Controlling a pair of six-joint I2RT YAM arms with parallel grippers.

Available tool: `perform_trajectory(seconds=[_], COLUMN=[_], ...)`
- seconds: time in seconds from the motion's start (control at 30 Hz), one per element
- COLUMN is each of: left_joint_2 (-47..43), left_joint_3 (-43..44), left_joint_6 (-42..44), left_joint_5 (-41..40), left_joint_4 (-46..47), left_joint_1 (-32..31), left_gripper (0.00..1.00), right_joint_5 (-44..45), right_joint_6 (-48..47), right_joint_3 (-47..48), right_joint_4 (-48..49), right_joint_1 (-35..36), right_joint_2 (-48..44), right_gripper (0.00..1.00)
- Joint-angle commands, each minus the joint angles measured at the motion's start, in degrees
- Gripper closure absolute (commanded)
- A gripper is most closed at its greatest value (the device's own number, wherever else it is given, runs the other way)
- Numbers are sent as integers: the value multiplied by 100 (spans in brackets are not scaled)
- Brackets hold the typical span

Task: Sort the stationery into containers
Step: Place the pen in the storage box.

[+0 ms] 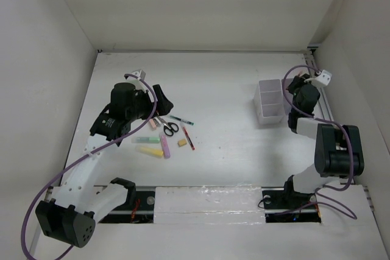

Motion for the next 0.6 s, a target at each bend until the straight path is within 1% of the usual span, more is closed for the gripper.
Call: perform_trajectory(seconds=[0.0, 0.03, 0.1, 0.13, 0.2, 0.23, 0.27, 0.33, 0.37, 0.47, 0.5, 0.57], left_joint_2=[-156, -156, -156, -156, -156, -156, -156, -156, -156, -209, -209, -209], left_joint_3=[-28, -28, -28, -28, -28, -28, -28, -28, -28, -28, -28, -28], left_joint_6=[89, 89, 89, 89, 89, 89, 89, 89, 89, 89, 89, 89], left_joint_5=[73, 73, 73, 73, 73, 73, 73, 73, 73, 73, 73, -101], left_joint_4=[163, 163, 163, 163, 163, 163, 163, 163, 163, 163, 163, 163], left_joint_1=[-17, -17, -17, -17, -17, -17, -17, -17, -17, -17, -17, -17], left_gripper=[0, 0, 0, 0, 0, 0, 0, 0, 0, 0, 0, 0], right_joint_5=[45, 46, 116, 177, 247, 300, 301, 449, 450, 381, 380, 328], right_joint_6=[46, 46, 46, 46, 46, 46, 46, 46, 46, -15, -93, -217], right_joint_3=[-135, -188, -188, -249, -250, -302, -303, -443, -556, -680, -680, -549], right_joint_4=[407, 468, 469, 469, 469, 469, 469, 591, 644, 733, 733, 260], right_joint_1=[131, 132, 193, 194, 264, 264, 264, 386, 387, 501, 597, 816], right_joint_2=[-138, -191, -244, -244, -305, -306, -462, -630, -857, -1280, -1560, -1842], right_gripper=[78, 73, 68, 61, 53, 44, 42, 42, 40, 40, 40, 40])
